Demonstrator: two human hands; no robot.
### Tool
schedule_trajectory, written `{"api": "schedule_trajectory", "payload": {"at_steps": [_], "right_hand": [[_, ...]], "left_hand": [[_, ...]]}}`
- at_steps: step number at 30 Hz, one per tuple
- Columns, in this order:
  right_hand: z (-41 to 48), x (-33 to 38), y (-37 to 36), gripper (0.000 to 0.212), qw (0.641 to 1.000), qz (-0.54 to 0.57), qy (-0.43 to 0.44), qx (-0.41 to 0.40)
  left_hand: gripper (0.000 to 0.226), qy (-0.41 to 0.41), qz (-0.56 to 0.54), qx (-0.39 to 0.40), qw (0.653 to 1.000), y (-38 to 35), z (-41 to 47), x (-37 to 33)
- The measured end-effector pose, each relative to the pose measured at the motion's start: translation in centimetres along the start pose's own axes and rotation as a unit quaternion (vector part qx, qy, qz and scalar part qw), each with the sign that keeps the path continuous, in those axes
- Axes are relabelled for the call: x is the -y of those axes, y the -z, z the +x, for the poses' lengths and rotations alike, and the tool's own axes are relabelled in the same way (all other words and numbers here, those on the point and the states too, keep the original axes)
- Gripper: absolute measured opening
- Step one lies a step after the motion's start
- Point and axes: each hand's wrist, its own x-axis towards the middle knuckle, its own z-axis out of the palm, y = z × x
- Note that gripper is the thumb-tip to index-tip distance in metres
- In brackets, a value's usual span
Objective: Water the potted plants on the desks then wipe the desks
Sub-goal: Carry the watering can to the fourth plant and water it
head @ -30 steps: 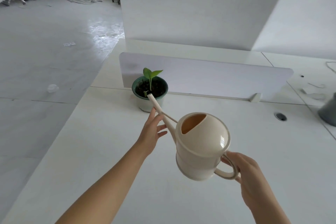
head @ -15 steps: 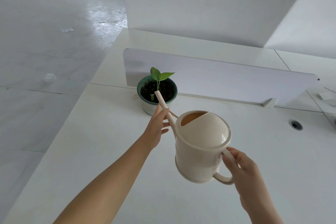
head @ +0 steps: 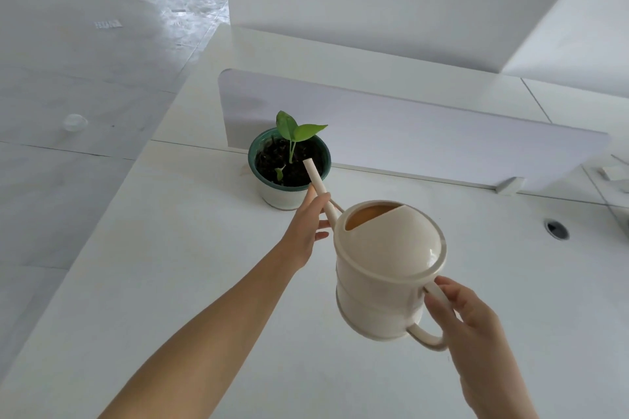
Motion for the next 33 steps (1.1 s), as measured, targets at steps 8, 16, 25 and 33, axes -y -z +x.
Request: {"api": "schedule_trajectory", "payload": {"at_steps": [8,16,25,33], "right_hand": [[0.1,0.7,0.0,0.018,1.0,-0.012,0.018,-0.011],[-0.2,1.0,-0.1,0.021,0.999,-0.012,0.031,-0.023],[-1.4,1.5,-0.5,0.02,0.999,-0.011,0.037,-0.011],[-1.4,1.8,-2.1,0.021,0.998,-0.02,0.055,0.013]], "left_hand": [[0.054,-0.012,-0.003,0.021,1.0,-1.2,0.6,-0.6],[0.046,0.001,-0.013,0.017,1.0,-1.1,-0.2,-0.5],[0.046,0.01,-0.023,0.008,1.0,0.1,-1.8,0.5],[0.058,-0.026,-0.042,-0.027,0.998,2.0,-2.0,-1.5]]}}
